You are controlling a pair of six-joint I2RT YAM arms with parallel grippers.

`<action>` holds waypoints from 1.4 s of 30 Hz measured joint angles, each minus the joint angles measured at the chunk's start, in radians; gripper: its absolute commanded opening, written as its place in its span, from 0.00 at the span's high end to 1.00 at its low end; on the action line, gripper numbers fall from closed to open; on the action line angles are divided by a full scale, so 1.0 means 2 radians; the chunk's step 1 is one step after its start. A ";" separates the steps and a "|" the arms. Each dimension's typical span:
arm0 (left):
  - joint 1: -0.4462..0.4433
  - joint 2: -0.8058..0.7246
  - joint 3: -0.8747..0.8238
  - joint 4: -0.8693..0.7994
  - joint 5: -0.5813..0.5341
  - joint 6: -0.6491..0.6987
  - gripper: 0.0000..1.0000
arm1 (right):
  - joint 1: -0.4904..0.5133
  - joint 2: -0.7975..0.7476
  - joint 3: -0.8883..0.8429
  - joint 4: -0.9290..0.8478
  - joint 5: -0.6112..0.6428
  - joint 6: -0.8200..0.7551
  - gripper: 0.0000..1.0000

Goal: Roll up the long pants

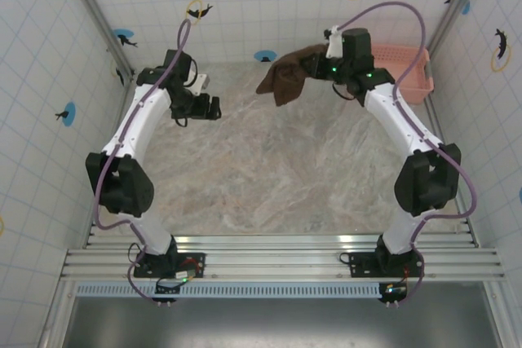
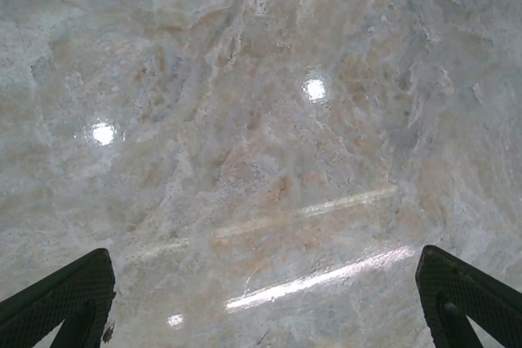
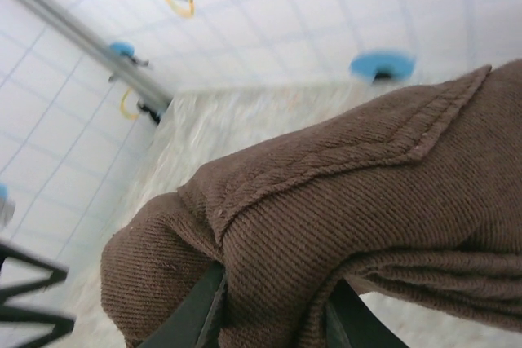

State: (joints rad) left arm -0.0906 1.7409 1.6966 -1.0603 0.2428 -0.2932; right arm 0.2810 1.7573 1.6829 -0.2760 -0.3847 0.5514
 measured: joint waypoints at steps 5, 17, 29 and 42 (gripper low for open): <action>0.006 -0.034 -0.035 0.011 0.005 0.002 0.03 | -0.021 0.000 0.082 -0.037 0.053 -0.049 1.00; 0.020 -0.090 -0.088 0.003 0.007 0.012 0.03 | -0.119 0.035 0.139 -0.076 0.130 -0.107 1.00; 0.024 -0.106 -0.141 -0.004 0.001 0.019 0.03 | -0.147 0.074 0.036 0.003 0.180 -0.132 1.00; 0.027 -0.111 -0.170 -0.004 0.006 0.030 0.03 | -0.154 0.192 0.008 0.078 0.273 -0.142 1.00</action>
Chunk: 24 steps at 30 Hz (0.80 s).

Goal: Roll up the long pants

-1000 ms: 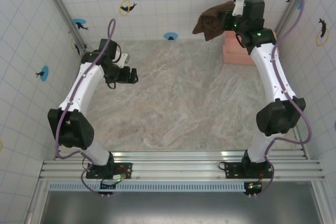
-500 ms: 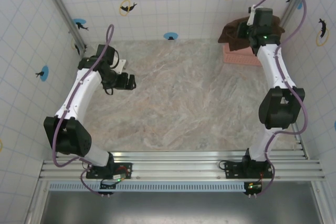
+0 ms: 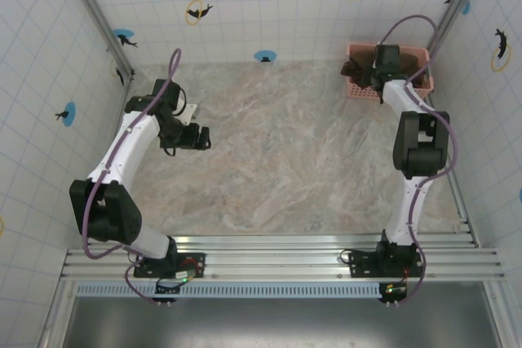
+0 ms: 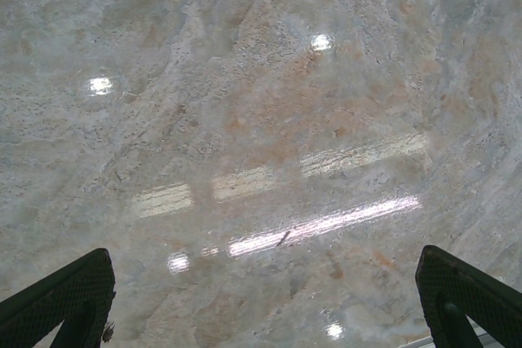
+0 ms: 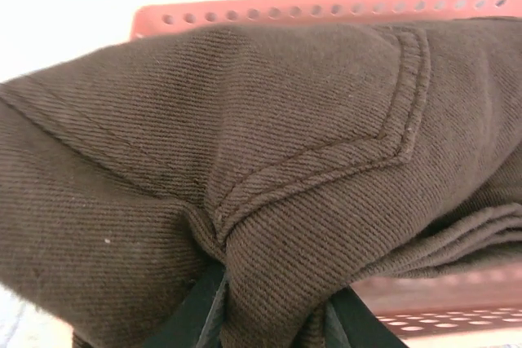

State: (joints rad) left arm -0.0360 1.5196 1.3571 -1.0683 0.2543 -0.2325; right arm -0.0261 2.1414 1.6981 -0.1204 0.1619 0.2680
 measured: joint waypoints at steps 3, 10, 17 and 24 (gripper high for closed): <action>0.000 0.000 0.000 0.000 0.002 0.000 0.03 | -0.003 0.027 0.038 -0.015 0.023 0.004 1.00; 0.000 0.001 0.000 0.001 0.008 -0.001 0.03 | -0.014 0.144 0.242 -0.125 0.051 0.016 1.00; 0.000 0.004 -0.015 0.009 0.009 -0.001 0.03 | -0.021 0.216 0.365 -0.218 0.022 0.044 0.40; 0.000 0.000 -0.061 0.046 0.008 0.006 0.03 | -0.042 0.160 0.233 -0.176 -0.006 0.061 0.02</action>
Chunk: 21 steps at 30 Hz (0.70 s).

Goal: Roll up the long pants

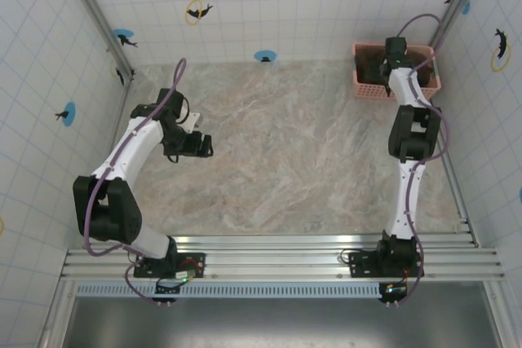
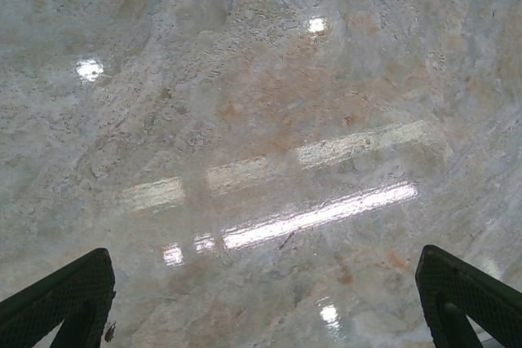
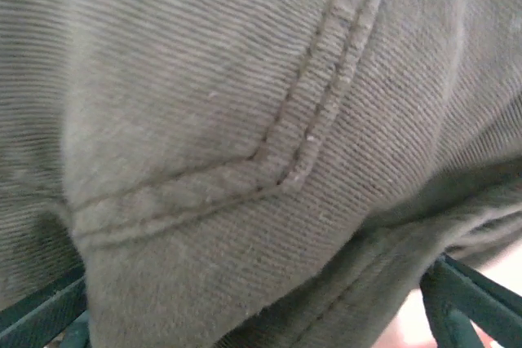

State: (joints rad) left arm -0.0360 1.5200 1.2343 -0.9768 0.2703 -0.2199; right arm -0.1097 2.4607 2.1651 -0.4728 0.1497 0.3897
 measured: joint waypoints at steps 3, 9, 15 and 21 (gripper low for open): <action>0.000 -0.005 -0.009 0.019 -0.008 0.008 0.03 | -0.004 -0.073 -0.089 0.020 0.002 0.010 0.02; 0.004 -0.041 -0.044 0.096 -0.028 0.022 0.03 | -0.028 -0.229 -0.139 0.002 0.008 0.017 0.02; 0.008 -0.065 -0.110 0.210 -0.072 0.047 0.03 | -0.051 -0.408 -0.263 0.054 -0.018 0.001 0.02; 0.017 -0.066 -0.227 0.380 -0.114 0.071 0.03 | -0.028 -0.572 -0.558 0.158 -0.072 -0.022 0.02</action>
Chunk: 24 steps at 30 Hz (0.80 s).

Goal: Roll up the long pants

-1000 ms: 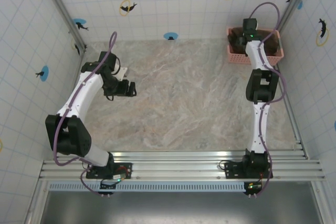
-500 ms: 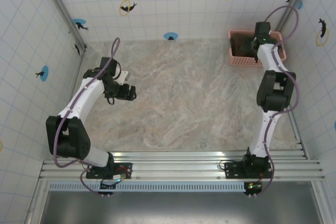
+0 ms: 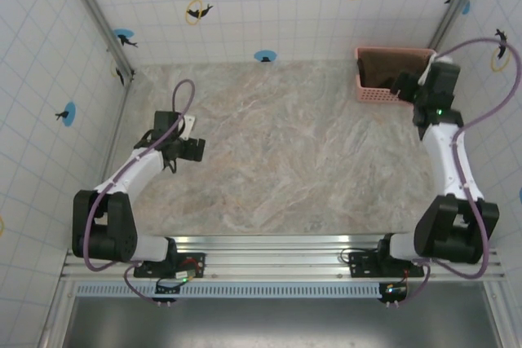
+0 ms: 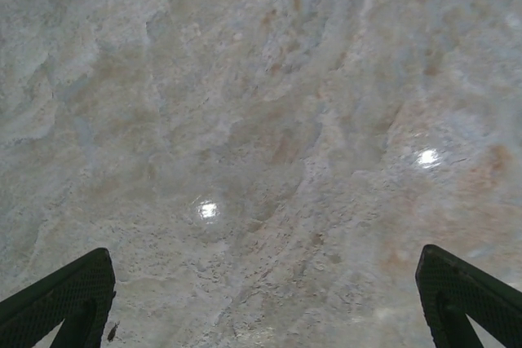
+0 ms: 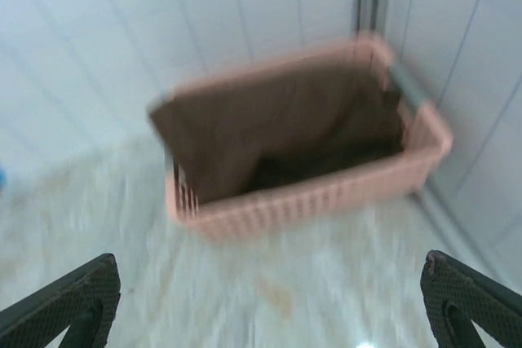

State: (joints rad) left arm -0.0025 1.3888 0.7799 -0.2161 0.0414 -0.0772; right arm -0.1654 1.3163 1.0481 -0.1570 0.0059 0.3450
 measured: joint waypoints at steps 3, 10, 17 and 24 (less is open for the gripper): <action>0.000 0.004 -0.047 0.083 -0.019 0.003 0.04 | 0.029 -0.063 -0.152 0.025 0.014 -0.015 0.02; -0.006 0.043 -0.130 0.307 -0.040 0.031 0.10 | 0.084 -0.132 -0.363 0.147 0.058 -0.054 0.02; -0.042 0.061 -0.206 0.478 -0.034 0.074 0.06 | 0.128 -0.031 -0.361 0.325 0.090 -0.098 0.02; -0.039 0.064 -0.204 0.509 -0.036 0.079 0.03 | 0.165 0.106 -0.361 0.489 0.098 -0.160 0.02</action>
State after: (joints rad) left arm -0.0814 1.5162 0.3717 0.8021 -0.0299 0.0814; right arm 0.1650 1.5276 0.3252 0.8219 0.2028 0.0254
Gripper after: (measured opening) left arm 0.975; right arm 0.981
